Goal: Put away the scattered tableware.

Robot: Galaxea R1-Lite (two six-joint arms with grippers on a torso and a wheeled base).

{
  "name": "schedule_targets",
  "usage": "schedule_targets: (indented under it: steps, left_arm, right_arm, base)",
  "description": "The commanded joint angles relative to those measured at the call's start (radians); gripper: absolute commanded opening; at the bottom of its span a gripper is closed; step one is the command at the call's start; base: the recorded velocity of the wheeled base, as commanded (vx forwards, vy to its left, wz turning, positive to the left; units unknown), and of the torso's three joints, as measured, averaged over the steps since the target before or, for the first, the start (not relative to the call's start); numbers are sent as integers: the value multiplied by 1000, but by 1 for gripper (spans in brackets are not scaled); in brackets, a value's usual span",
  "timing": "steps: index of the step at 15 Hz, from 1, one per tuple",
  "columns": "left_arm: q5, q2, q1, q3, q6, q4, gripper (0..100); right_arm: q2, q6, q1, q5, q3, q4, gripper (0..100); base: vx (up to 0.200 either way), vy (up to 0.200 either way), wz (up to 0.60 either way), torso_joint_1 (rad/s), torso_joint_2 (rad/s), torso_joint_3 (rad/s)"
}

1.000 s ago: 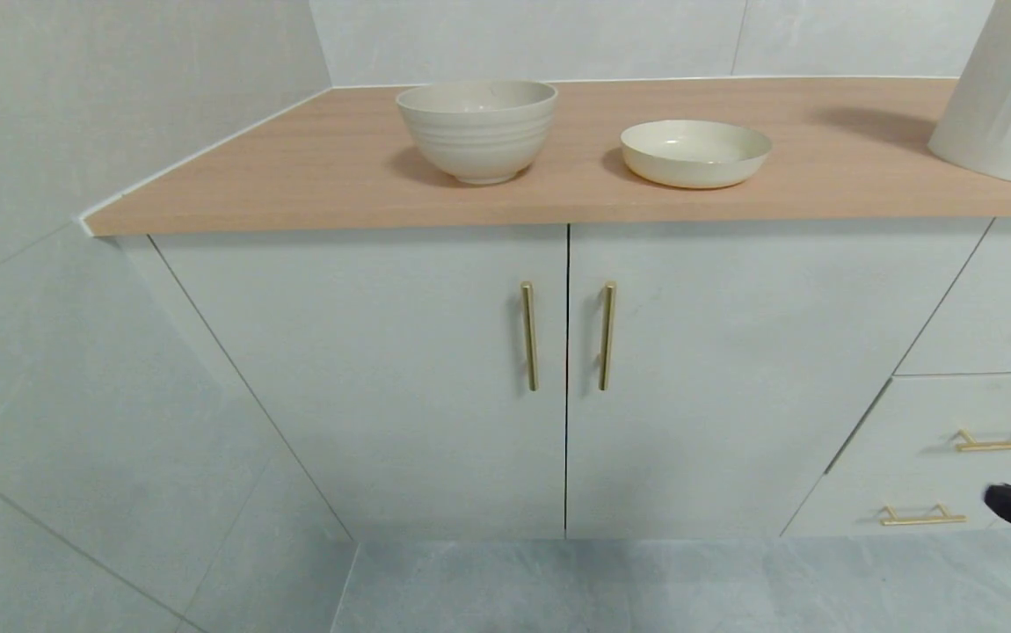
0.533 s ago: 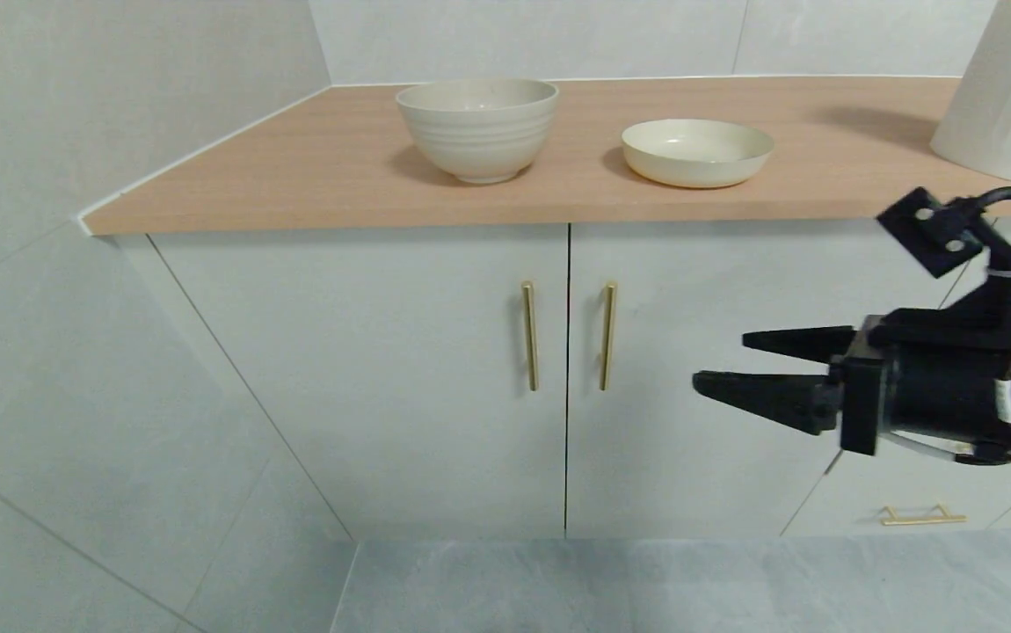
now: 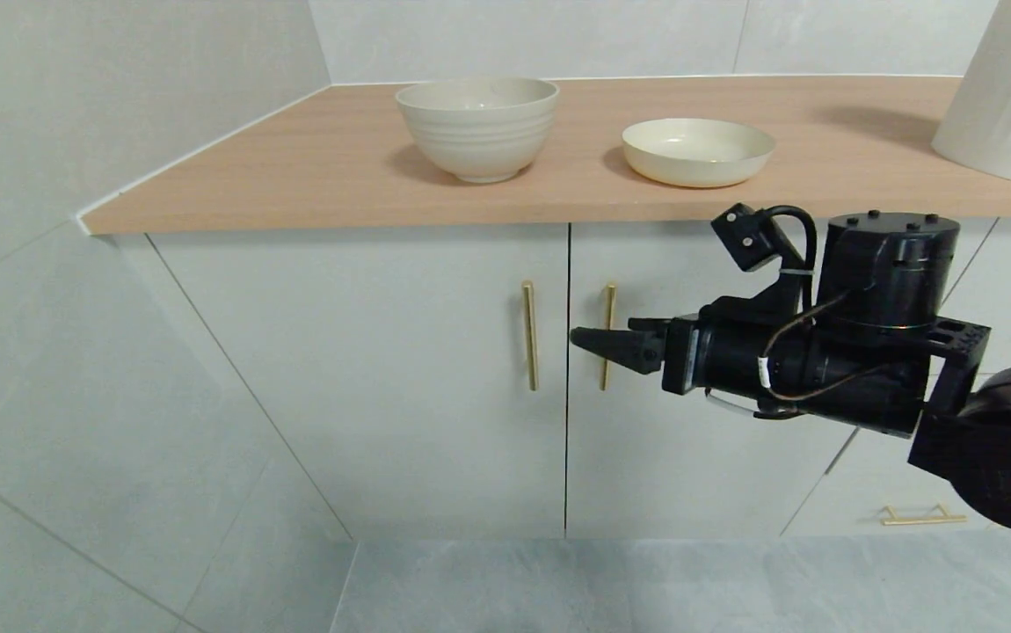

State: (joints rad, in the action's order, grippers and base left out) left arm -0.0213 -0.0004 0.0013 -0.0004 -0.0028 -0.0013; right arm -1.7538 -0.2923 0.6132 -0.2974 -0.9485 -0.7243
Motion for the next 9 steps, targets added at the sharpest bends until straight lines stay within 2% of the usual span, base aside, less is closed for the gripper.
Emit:
schedule_targets:
  steps: [1, 8, 9]
  left_arm:
    - [0, 0, 0, -1, 0, 0, 100]
    - [0, 0, 0, 0, 0, 0, 100]
    - [0, 0, 0, -1, 0, 0, 100]
  right_arm:
    - [-92, -31, -16, 20, -21, -46, 100]
    - [-121, -37, -32, 43, -42, -55, 100]
    - [-156, -37, -32, 49, -46, -103, 100]
  base:
    - [0, 0, 0, 0, 0, 0]
    - [0, 0, 0, 0, 0, 0]
    - [0, 0, 0, 0, 0, 0]
